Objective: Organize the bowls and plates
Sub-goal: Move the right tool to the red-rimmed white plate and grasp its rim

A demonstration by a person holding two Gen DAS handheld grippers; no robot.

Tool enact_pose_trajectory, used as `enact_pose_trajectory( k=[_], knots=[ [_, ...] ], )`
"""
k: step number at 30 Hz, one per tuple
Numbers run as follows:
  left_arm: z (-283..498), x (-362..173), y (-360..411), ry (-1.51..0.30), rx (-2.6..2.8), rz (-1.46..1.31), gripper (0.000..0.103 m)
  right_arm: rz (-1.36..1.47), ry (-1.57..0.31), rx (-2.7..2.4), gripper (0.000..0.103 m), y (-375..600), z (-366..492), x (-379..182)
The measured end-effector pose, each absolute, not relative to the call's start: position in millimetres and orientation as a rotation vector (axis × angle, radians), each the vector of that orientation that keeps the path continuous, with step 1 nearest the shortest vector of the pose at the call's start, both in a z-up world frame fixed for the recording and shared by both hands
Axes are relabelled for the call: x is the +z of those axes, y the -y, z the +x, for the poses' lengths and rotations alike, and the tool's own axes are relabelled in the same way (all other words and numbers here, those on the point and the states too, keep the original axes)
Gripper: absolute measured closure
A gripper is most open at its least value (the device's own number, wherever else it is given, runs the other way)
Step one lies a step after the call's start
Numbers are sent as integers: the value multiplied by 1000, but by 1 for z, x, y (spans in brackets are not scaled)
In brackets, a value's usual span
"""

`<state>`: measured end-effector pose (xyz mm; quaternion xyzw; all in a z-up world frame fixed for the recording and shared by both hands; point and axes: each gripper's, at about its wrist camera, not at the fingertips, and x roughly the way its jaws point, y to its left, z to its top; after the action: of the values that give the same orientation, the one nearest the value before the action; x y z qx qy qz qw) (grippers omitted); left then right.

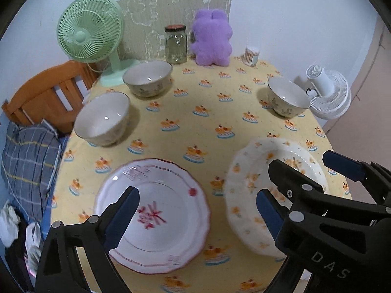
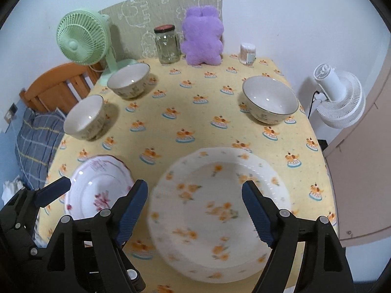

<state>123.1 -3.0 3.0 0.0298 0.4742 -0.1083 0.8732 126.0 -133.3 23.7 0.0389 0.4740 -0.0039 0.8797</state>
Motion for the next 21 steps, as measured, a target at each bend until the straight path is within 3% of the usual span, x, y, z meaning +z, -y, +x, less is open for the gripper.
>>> enact_pose_trajectory(
  k=[14, 21],
  knots=[
    [130, -5, -76, -954, -259, 89, 6, 145, -948, -46, 18, 51, 123, 14],
    [138, -34, -88, -985, -238, 85, 8, 128, -979, -21, 18, 35, 136, -16]
  ],
)
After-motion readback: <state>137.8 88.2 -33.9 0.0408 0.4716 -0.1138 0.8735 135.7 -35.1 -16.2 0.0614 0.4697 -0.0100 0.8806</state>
